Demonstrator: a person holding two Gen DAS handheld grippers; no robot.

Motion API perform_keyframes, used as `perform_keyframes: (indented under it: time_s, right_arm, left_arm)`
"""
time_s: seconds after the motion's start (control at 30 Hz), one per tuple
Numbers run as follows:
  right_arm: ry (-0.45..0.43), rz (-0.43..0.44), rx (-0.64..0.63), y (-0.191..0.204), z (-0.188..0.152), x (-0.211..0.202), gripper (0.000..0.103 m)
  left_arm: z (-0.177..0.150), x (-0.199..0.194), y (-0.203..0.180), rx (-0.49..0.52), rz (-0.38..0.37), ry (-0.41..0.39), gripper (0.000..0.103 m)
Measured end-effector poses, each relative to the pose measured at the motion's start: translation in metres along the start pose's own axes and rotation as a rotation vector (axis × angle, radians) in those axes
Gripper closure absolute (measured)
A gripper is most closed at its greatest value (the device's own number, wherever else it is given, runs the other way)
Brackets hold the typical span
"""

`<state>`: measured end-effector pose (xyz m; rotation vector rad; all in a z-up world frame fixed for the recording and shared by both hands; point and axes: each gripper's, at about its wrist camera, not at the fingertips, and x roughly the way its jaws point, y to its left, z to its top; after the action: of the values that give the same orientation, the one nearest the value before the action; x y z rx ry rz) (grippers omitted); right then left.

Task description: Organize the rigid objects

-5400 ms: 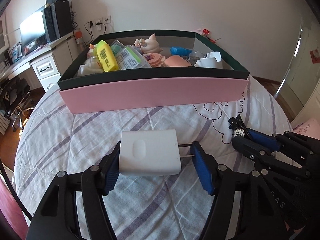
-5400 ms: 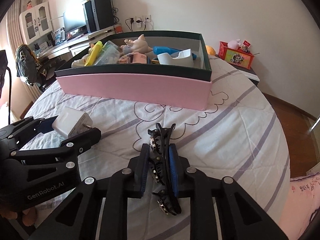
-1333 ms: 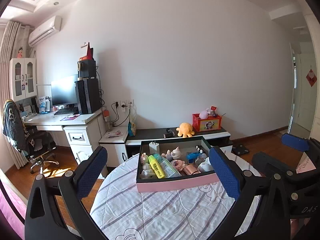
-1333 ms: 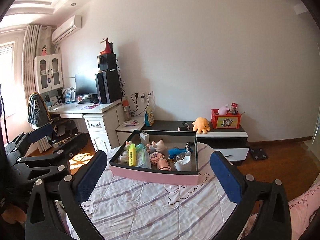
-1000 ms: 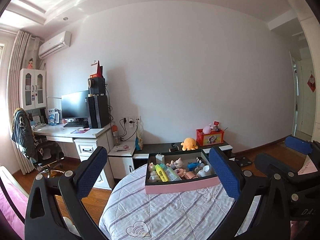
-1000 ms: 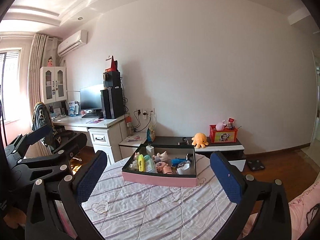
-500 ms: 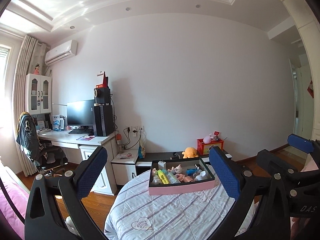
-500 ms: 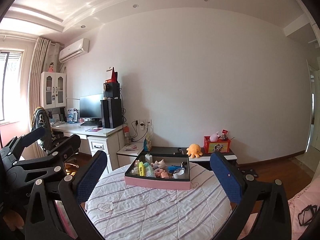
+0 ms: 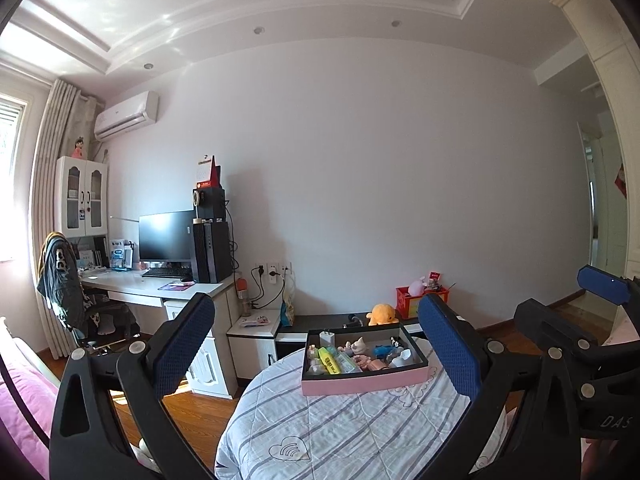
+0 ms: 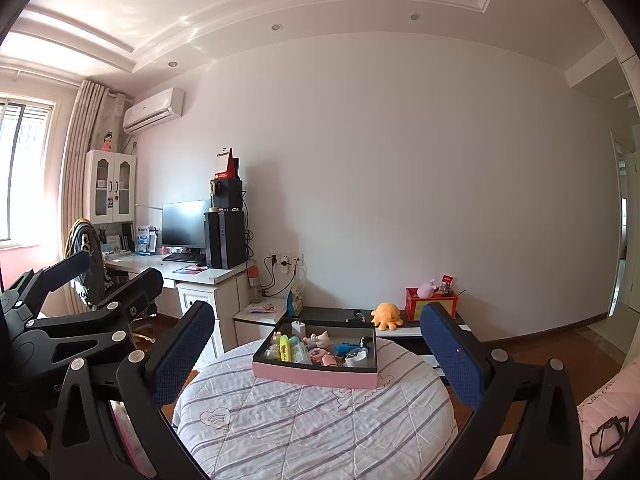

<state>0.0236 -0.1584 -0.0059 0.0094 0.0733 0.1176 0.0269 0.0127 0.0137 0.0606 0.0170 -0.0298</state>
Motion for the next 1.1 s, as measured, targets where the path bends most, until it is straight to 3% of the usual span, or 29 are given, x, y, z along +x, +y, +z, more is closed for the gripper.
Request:
perform_keyframes:
  time_s: [1.1]
  right_arm:
    - [0.014,0.020,-0.010,0.0045,-0.0028,-0.0017,0.000]
  left_arm:
    - [-0.0050,-0.0019,-0.0009,-0.011,0.027,-0.003,0.000]
